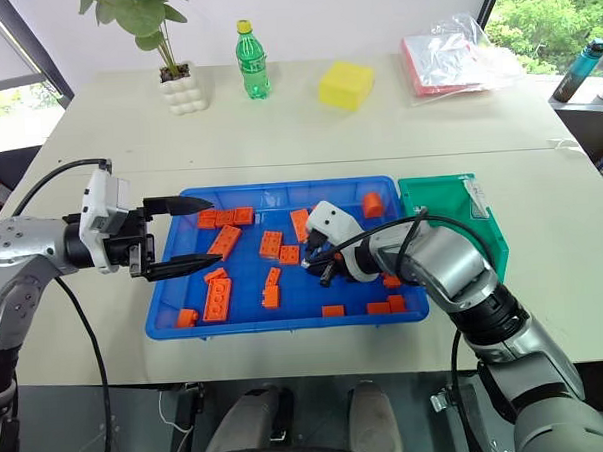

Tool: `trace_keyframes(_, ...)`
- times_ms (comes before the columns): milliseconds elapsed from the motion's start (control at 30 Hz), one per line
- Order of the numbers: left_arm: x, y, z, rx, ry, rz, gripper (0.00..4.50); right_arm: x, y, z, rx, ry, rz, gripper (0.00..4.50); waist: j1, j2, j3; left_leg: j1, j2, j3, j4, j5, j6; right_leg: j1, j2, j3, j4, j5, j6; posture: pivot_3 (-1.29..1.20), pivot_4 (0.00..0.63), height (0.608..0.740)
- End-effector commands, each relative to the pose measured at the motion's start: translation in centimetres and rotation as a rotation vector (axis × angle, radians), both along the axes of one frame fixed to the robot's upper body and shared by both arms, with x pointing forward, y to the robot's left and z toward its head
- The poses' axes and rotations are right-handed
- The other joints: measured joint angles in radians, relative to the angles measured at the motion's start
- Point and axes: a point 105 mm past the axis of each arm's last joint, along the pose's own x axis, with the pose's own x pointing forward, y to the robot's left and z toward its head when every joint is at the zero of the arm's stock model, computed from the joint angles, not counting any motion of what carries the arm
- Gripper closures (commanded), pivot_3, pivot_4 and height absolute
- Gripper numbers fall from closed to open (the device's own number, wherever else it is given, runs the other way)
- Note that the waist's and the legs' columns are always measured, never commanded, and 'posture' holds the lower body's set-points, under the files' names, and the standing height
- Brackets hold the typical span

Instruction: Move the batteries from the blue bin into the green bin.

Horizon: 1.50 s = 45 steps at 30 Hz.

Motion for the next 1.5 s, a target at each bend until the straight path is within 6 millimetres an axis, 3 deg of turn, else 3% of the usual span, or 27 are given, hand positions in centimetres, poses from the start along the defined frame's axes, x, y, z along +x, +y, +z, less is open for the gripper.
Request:
trace_keyframes(33, 0.0, -0.2, 0.6, 0.008, -0.037, -0.017, 0.00, 0.6, -4.1, 6.7, 0.100, -0.157, -0.095, 4.44, 0.007, 0.000, 0.000, 0.000, 0.000, 0.000, 0.000, 0.000, 0.000, 0.000, 0.000, 0.000, 0.000, 0.000, 0.000, 0.00, 0.150, 0.728)
trace_keyframes(67, 0.0, -0.1, 0.6, 0.007, -0.036, -0.018, 0.00, 0.6, -4.6, 7.1, 0.102, -0.164, -0.112, 4.44, 0.008, 0.000, 0.000, 0.000, -0.001, -0.001, 0.000, 0.000, 0.000, 0.000, 0.000, 0.000, 0.000, 0.000, 0.000, 0.00, 0.150, 0.728)
trace_keyframes(167, 0.4, -0.3, 0.4, 0.001, -0.036, -0.022, 0.00, 0.7, -11.1, 9.1, 0.050, -0.201, -0.326, 4.44, 0.018, -0.001, 0.000, 0.000, -0.001, -0.001, 0.000, 0.000, 0.000, 0.001, 0.000, 0.000, 0.000, 0.000, 0.000, 0.00, 0.150, 0.728)
trace_keyframes(233, 0.6, -0.6, 0.4, -0.004, -0.038, -0.030, 0.00, 0.2, -13.8, 9.2, 0.006, -0.202, -0.409, 4.44, 0.025, -0.001, 0.000, 0.000, -0.001, 0.000, 0.000, 0.000, 0.000, 0.001, -0.001, 0.000, -0.001, 0.000, 0.000, 0.00, 0.150, 0.728)
trace_keyframes(333, 0.9, -0.9, 0.5, -0.007, -0.041, -0.048, 0.00, -0.5, -15.7, 8.1, -0.040, -0.180, -0.466, 4.44, 0.024, -0.001, 0.000, 0.000, -0.001, 0.001, 0.000, 0.000, 0.000, 0.002, -0.001, 0.000, -0.001, 0.000, 0.000, 0.00, 0.150, 0.728)
trace_keyframes(433, 1.2, -1.2, 0.6, -0.009, -0.045, -0.060, 0.00, -0.8, -15.9, 6.8, -0.068, -0.172, -0.474, 4.44, 0.019, 0.000, 0.000, 0.000, 0.001, 0.004, 0.000, 0.000, 0.000, 0.001, 0.000, 0.000, 0.000, 0.000, 0.000, 0.00, 0.150, 0.728)
trace_keyframes(567, 1.4, -1.4, 0.7, -0.012, -0.049, -0.071, 0.00, -0.2, -16.6, 6.3, -0.118, -0.211, -0.515, 2.55, 0.021, 0.000, 0.000, 0.000, 0.001, 0.004, 0.000, 0.000, 0.000, 0.001, 0.000, 0.000, 0.000, 0.000, 0.000, 0.00, 0.150, 0.728)
trace_keyframes(633, 1.3, -1.5, 0.7, -0.013, -0.048, -0.078, 0.00, 0.0, -16.4, 6.9, -0.139, -0.255, -0.489, 1.58, 0.022, 0.000, 0.000, 0.000, 0.001, 0.004, 0.000, 0.000, 0.000, 0.001, 0.000, 0.000, 0.000, 0.000, 0.000, 0.00, 0.150, 0.728)
trace_keyframes(800, 1.1, -1.6, 0.6, -0.014, -0.045, -0.084, 0.00, 0.7, -12.7, 7.7, -0.033, -0.251, -0.373, 1.58, 0.021, 0.000, 0.000, 0.000, 0.001, 0.003, 0.000, 0.000, 0.000, 0.001, 0.000, 0.000, -0.001, 0.000, 0.000, 0.00, 0.150, 0.728)
trace_keyframes(1033, 0.8, -1.4, 0.7, -0.008, -0.048, -0.071, 0.00, 0.0, -6.4, 3.7, 0.020, -0.128, -0.242, 1.58, 0.023, -0.001, 0.000, 0.000, 0.001, 0.003, 0.000, 0.000, 0.000, 0.001, 0.000, 0.000, -0.001, 0.000, 0.000, 0.00, 0.150, 0.728)
trace_keyframes(1200, 0.7, -1.2, 0.9, -0.004, -0.051, -0.057, 0.00, -1.0, -4.7, 1.1, 0.011, -0.056, -0.221, 1.58, 0.027, -0.001, 0.000, 0.000, 0.000, 0.000, 0.001, 0.000, 0.000, 0.001, 0.000, 0.000, -0.001, 0.000, 0.000, 0.00, 0.150, 0.728)
trace_keyframes(1500, 0.5, -1.0, 1.3, 0.002, -0.061, -0.039, 0.00, 0.1, -3.9, -1.3, 0.012, -0.006, -0.267, 1.58, 0.022, -0.001, 0.000, 0.000, 0.000, 0.000, 0.000, 0.000, 0.000, 0.001, 0.000, 0.000, -0.001, 0.000, 0.000, 0.00, 0.150, 0.728)
